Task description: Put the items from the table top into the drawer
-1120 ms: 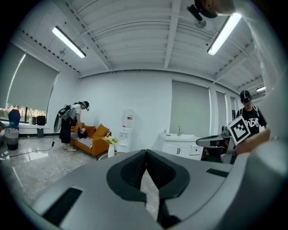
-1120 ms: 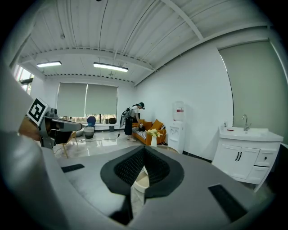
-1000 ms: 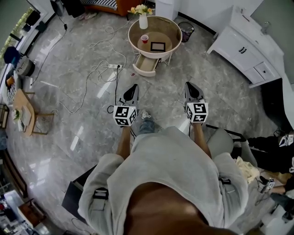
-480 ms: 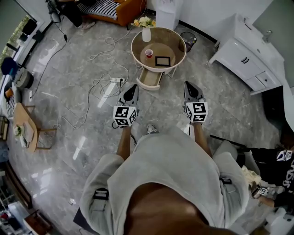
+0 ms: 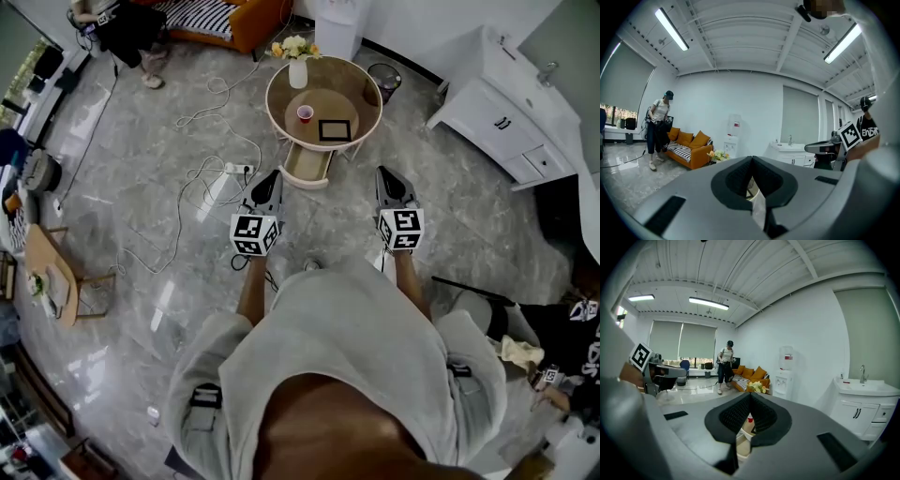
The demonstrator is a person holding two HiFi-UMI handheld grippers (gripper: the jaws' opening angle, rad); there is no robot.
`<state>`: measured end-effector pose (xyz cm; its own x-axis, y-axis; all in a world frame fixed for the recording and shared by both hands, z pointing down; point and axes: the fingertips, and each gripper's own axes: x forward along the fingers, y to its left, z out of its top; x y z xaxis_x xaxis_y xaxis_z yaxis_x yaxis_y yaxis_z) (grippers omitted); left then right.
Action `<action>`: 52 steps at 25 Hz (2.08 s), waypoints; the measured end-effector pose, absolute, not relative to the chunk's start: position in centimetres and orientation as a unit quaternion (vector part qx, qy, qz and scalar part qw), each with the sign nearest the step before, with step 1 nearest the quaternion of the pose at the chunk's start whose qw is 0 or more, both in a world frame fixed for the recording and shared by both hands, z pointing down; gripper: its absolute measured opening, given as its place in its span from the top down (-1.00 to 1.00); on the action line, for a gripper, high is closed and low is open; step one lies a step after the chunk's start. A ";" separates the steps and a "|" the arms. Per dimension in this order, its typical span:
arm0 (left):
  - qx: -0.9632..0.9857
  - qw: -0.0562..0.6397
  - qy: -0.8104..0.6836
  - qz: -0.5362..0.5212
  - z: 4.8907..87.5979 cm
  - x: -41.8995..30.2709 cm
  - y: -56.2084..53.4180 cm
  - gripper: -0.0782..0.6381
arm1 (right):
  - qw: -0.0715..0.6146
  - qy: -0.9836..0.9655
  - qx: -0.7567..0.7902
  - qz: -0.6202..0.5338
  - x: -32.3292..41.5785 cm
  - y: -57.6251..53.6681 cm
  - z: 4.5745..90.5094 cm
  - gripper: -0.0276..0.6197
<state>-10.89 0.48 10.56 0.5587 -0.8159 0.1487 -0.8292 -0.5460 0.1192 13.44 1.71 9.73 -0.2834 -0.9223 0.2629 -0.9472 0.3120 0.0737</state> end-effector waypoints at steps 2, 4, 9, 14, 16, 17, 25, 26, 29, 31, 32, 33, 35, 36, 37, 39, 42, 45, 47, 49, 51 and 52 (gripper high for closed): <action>0.879 0.092 -0.465 0.039 10.8 -10.7 -0.1 0.74 | 0.133 -0.798 0.585 0.053 13.5 1.3 10.1 0.84; 0.880 0.095 -0.463 0.042 11.2 -10.4 -0.7 0.74 | 0.136 -0.797 0.585 0.058 13.8 0.9 10.5 0.84; 0.878 0.113 -0.461 0.054 12.8 -9.5 -1.3 0.74 | 0.148 -0.796 0.582 0.078 14.6 0.3 12.3 0.84; 0.870 0.124 -0.472 0.066 14.1 -9.0 -3.4 0.74 | 0.153 -0.806 0.564 0.094 14.7 -2.9 14.2 0.84; 0.864 0.126 -0.482 0.071 14.3 -9.2 -4.7 0.74 | 0.154 -0.812 0.554 0.098 14.4 -5.0 14.8 0.84; 0.861 0.128 -0.486 0.073 14.3 -9.3 -5.4 0.74 | 0.154 -0.816 0.548 0.100 14.2 -6.1 14.9 0.84; 0.843 0.122 -0.516 0.090 13.4 -9.1 -12.1 0.74 | 0.146 -0.840 0.510 0.111 13.7 -14.5 15.7 0.84; 0.841 0.123 -0.518 0.094 13.4 -8.8 -12.7 0.74 | 0.145 -0.842 0.506 0.114 13.8 -15.3 15.8 0.84; 0.836 0.130 -0.523 0.105 13.7 -8.0 -14.1 0.74 | 0.143 -0.847 0.497 0.124 14.3 -17.3 16.2 0.84; 0.833 0.133 -0.525 0.112 13.8 -7.3 -15.2 0.74 | 0.142 -0.848 0.494 0.129 14.9 -18.6 16.6 0.84; 0.832 0.133 -0.526 0.114 13.9 -7.0 -15.6 0.74 | 0.141 -0.848 0.493 0.132 15.1 -19.2 16.8 0.84; 0.831 0.133 -0.527 0.116 13.9 -6.8 -16.1 0.74 | 0.141 -0.849 0.491 0.135 15.3 -19.7 17.0 0.84; 0.829 0.134 -0.531 0.116 14.0 -6.4 -16.8 0.74 | 0.143 -0.852 0.485 0.137 15.5 -20.5 17.4 0.84; 0.828 0.135 -0.532 0.117 14.2 -6.2 -17.2 0.74 | 0.144 -0.853 0.482 0.138 15.6 -20.8 17.6 0.84; 0.827 0.136 -0.532 0.118 14.4 -5.9 -17.5 0.74 | 0.145 -0.854 0.479 0.139 15.8 -21.1 17.8 0.84; 0.827 0.143 -0.531 0.120 15.1 -5.2 -18.0 0.74 | 0.149 -0.855 0.477 0.142 16.2 -21.7 18.4 0.84; 0.828 0.150 -0.527 0.119 15.9 -4.7 -18.8 0.74 | 0.157 -0.854 0.474 0.146 16.2 -22.4 19.1 0.84; 0.829 0.156 -0.523 0.120 16.5 -4.9 -19.2 0.74 | 0.166 -0.853 0.471 0.152 15.5 -22.4 19.9 0.84; 0.830 0.161 -0.520 0.120 17.0 -5.2 -19.5 0.74 | 0.173 -0.852 0.469 0.155 15.1 -22.3 20.4 0.84; 0.831 0.166 -0.517 0.118 17.5 -5.7 -19.9 0.74 | 0.181 -0.850 0.470 0.156 14.7 -22.4 20.8 0.84; 0.833 0.171 -0.513 0.115 18.1 -6.3 -20.4 0.74 | 0.188 -0.847 0.471 0.158 14.0 -22.7 21.2 0.84; 0.835 0.173 -0.510 0.114 18.4 -6.8 -20.7 0.74 | 0.192 -0.845 0.473 0.158 13.6 -22.8 21.5 0.84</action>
<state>-6.77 -20.70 18.41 0.4534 -0.8121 0.3673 -0.8912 -0.4193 0.1730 13.59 -22.83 21.45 -0.4792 -0.7388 0.4739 -0.8601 0.5029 -0.0856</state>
